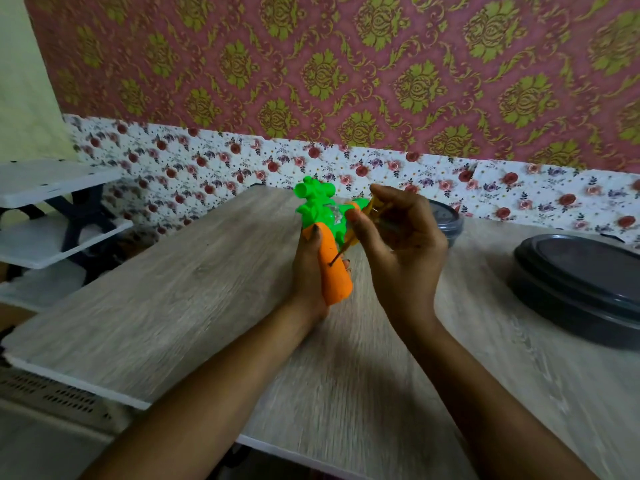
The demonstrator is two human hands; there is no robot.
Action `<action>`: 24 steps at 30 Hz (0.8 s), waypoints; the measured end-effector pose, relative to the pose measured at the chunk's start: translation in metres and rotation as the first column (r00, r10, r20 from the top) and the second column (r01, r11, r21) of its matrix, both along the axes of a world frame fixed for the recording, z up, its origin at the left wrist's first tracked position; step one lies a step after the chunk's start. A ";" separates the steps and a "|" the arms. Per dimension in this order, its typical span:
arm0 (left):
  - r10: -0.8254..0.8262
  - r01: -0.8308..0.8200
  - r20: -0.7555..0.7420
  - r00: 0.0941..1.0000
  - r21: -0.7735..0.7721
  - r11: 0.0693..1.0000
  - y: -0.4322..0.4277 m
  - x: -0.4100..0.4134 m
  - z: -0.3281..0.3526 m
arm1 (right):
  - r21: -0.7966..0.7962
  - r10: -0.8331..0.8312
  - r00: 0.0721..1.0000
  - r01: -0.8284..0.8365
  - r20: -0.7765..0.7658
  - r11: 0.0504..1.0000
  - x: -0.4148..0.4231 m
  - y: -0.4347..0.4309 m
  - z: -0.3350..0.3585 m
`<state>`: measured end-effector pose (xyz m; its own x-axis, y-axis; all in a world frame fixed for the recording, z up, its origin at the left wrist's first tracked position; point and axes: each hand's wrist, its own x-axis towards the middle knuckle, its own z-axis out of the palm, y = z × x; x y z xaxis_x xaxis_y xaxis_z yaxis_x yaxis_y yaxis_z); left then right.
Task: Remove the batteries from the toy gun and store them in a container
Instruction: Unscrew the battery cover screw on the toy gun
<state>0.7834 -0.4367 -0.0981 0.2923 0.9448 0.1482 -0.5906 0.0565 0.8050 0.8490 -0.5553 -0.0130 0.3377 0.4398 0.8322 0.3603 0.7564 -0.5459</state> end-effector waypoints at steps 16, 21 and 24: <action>0.004 -0.004 0.007 1.000 -0.007 1.000 -0.004 0.000 0.005 | 0.018 -0.017 1.000 0.016 0.009 1.000 0.003 0.000 0.001; -0.005 0.005 0.001 1.000 0.041 0.999 -0.003 0.000 0.003 | 0.041 -0.019 0.997 0.016 0.077 0.999 -0.002 0.000 -0.004; -0.033 0.032 0.024 0.999 0.052 0.998 -0.005 0.001 0.004 | 0.022 0.017 0.998 -0.018 0.056 1.000 -0.004 -0.001 -0.005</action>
